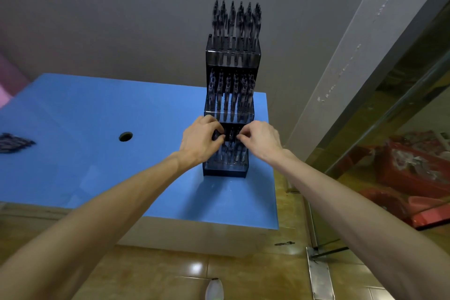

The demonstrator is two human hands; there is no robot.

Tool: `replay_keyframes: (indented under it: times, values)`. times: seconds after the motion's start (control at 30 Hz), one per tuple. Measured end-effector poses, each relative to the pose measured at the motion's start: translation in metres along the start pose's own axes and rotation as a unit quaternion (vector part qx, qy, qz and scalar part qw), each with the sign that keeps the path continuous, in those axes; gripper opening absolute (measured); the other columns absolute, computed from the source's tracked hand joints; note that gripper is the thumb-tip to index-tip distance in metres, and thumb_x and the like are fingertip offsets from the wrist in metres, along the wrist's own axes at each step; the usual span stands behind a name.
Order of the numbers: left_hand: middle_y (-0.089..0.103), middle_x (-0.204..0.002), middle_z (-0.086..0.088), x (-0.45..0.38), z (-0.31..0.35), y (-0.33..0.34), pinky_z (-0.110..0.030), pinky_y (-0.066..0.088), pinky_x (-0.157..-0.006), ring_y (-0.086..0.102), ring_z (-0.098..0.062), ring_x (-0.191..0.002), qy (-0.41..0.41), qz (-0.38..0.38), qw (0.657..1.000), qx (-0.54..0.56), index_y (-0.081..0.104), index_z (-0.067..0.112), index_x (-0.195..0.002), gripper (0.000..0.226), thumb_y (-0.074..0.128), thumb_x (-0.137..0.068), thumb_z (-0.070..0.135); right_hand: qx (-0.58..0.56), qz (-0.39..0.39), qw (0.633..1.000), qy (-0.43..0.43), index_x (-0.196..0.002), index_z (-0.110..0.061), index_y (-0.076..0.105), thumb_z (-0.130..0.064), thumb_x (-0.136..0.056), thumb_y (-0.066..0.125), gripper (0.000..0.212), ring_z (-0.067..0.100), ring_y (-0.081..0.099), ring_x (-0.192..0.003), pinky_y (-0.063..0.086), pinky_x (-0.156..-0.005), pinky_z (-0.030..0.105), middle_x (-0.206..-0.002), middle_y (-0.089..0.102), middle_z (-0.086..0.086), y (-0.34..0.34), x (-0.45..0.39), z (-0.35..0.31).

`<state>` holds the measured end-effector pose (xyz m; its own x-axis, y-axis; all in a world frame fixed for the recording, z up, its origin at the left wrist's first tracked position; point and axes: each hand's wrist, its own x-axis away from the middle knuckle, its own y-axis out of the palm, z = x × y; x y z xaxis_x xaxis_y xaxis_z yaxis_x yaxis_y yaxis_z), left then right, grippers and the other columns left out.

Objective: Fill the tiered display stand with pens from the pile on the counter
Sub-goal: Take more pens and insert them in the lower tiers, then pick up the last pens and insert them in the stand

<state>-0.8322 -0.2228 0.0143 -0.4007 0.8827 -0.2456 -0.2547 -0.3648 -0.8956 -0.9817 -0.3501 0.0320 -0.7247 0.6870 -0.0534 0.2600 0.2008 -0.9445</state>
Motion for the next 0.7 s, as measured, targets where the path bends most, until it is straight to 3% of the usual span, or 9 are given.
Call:
replay_keyframes:
  times: [0.13, 0.23, 0.43, 0.57, 0.7]
  values:
    - [0.06, -0.12, 0.01, 0.014, 0.006, 0.003, -0.028, 0.043, -0.08, 0.051, -0.013, -0.114, 0.026, -0.001, 1.0, 0.015, 0.076, 0.027, -0.103, 0.019, 0.063, -0.098, 0.04, 0.01, -0.029, 0.999, -0.041, -0.104, -0.027, 0.077, -0.033, -0.098, 0.061, 0.018, 0.02, 0.067, -0.097, 0.046, -0.071, 0.031, -0.102, 0.075, -0.007, -0.006, 0.004, 0.004]
    - [0.06, -0.128, 0.006, 0.019, 0.016, 0.005, -0.038, 0.048, -0.095, 0.049, -0.018, -0.122, 0.043, -0.031, 0.998, -0.013, 0.075, 0.028, -0.113, 0.022, 0.064, -0.097, 0.038, -0.007, -0.051, 0.998, -0.034, -0.109, -0.026, 0.075, -0.033, -0.099, 0.06, 0.02, 0.021, 0.067, -0.1, 0.053, -0.078, 0.035, -0.108, 0.075, -0.005, -0.012, 0.009, 0.011]
    - [0.043, -0.155, -0.005, 0.025, 0.04, -0.003, -0.044, 0.033, -0.113, 0.033, -0.026, -0.144, -0.002, -0.096, 0.992, -0.08, 0.062, 0.021, -0.138, 0.041, 0.06, -0.099, 0.034, -0.003, -0.046, 0.999, -0.001, -0.109, -0.015, 0.069, -0.03, -0.104, 0.046, 0.028, 0.028, 0.064, -0.092, 0.048, -0.072, 0.036, -0.105, 0.072, 0.005, -0.017, 0.024, 0.021]
    - [0.028, -0.163, -0.012, 0.046, 0.041, -0.014, -0.045, 0.024, -0.118, 0.026, -0.032, -0.148, -0.018, -0.106, 0.984, -0.145, 0.038, 0.016, -0.155, 0.062, 0.055, -0.1, 0.04, -0.001, -0.028, 0.998, -0.055, -0.135, -0.013, 0.055, -0.032, -0.105, 0.045, 0.037, 0.032, 0.056, -0.117, 0.05, -0.091, 0.045, -0.126, 0.06, 0.007, -0.025, 0.036, 0.015]
    - [0.017, -0.167, -0.014, 0.069, 0.031, -0.031, -0.047, 0.017, -0.123, 0.017, -0.034, -0.153, -0.08, -0.129, 0.967, -0.206, 0.021, 0.015, -0.162, 0.07, 0.04, -0.105, 0.051, 0.066, -0.043, 0.984, -0.157, -0.152, -0.012, 0.039, -0.039, -0.105, 0.045, 0.055, 0.029, 0.027, -0.147, 0.033, -0.114, 0.047, -0.155, 0.039, 0.009, -0.023, 0.046, 0.0]
